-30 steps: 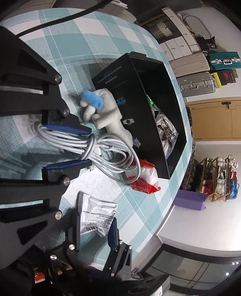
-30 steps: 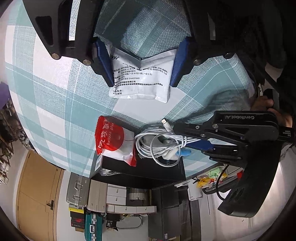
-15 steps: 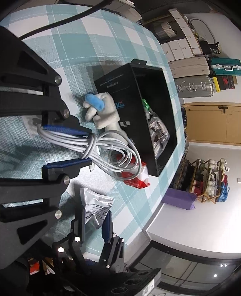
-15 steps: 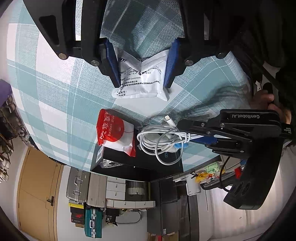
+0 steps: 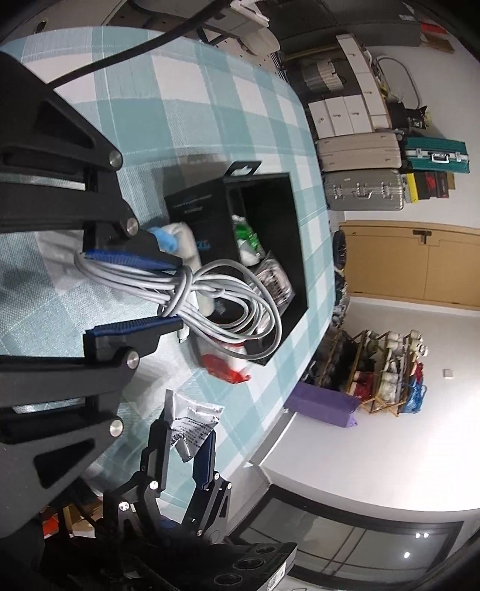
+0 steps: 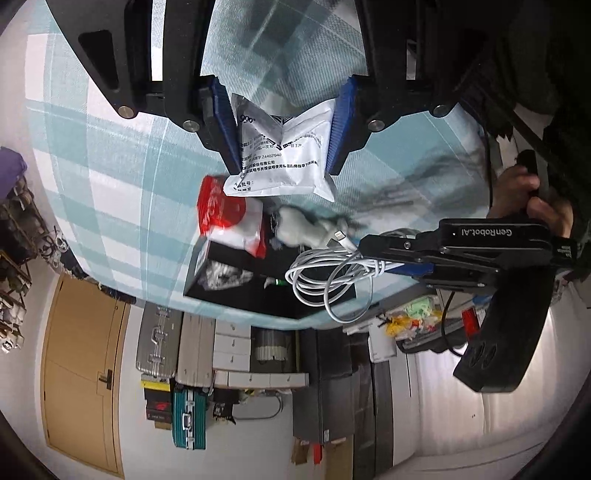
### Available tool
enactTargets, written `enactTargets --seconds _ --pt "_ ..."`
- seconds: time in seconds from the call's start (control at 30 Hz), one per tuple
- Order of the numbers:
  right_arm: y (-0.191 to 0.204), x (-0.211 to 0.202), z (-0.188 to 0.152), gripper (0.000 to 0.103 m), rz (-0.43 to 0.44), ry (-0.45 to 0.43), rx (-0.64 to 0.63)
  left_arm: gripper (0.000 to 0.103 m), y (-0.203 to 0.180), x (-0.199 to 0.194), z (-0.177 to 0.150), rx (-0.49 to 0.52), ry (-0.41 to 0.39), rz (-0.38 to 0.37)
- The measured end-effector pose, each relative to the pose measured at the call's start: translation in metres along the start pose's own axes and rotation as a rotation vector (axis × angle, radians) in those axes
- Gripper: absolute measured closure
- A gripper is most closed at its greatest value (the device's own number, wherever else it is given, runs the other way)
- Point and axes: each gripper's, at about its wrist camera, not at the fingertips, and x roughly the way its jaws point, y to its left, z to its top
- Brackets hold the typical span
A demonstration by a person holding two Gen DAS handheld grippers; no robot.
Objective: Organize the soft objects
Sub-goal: 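Grasp the cable coil with the left tool while the right tool grasps the white pouch, then carry the cable coil and white pouch into the box with both tools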
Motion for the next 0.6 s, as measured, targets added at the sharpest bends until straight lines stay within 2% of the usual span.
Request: enactTargets --seconds 0.6 --pt "-0.017 -0.007 0.042 0.057 -0.053 -0.127 0.056 0.080 0.026 -0.003 0.030 -0.072 -0.068 0.068"
